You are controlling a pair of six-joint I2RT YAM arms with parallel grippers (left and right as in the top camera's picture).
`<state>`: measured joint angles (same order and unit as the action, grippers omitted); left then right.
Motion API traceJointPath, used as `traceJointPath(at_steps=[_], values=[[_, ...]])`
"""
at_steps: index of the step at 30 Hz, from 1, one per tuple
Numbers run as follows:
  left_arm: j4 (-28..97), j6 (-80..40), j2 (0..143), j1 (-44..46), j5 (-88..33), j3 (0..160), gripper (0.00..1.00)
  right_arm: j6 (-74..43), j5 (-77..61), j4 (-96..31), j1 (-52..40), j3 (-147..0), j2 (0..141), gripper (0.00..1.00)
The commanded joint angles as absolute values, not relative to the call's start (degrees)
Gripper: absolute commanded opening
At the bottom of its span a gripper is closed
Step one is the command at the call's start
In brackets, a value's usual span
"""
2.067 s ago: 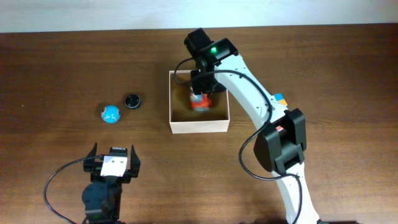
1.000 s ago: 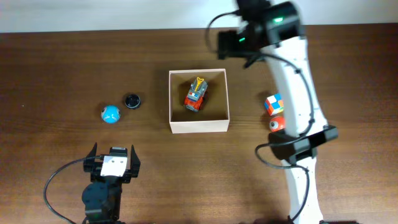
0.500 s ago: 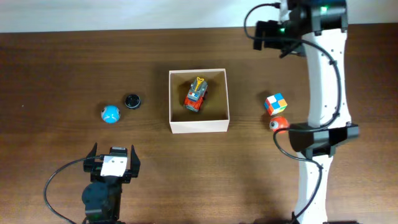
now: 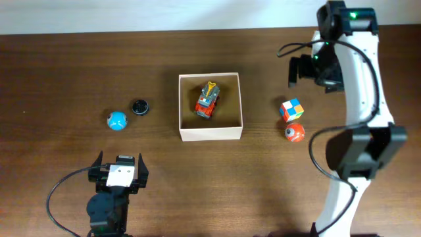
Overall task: Pack container
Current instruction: 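Open the right gripper and move it back to the colour cube, then lower the right gripper and grasp the 2x2 colour cube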
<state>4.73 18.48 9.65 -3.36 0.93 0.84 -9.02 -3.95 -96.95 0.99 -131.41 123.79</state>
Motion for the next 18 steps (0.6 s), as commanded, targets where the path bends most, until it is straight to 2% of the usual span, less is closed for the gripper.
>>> traceJointPath(at_steps=[1, 9, 18], values=[[4.8, 19.2, 9.4, -3.6, 1.3, 0.5, 0.99, -6.1, -3.4, -97.4, 1.1, -125.0, 117.1, 0.99], [4.8, 19.2, 9.4, -3.6, 1.3, 0.5, 0.99, -3.2, -1.5, -96.6, 1.2, -110.5, 116.6, 0.99], [4.8, 19.2, 9.4, -3.6, 1.3, 0.5, 0.99, -0.1, -0.8, -94.1, 1.1, -109.0, 116.6, 0.99]])
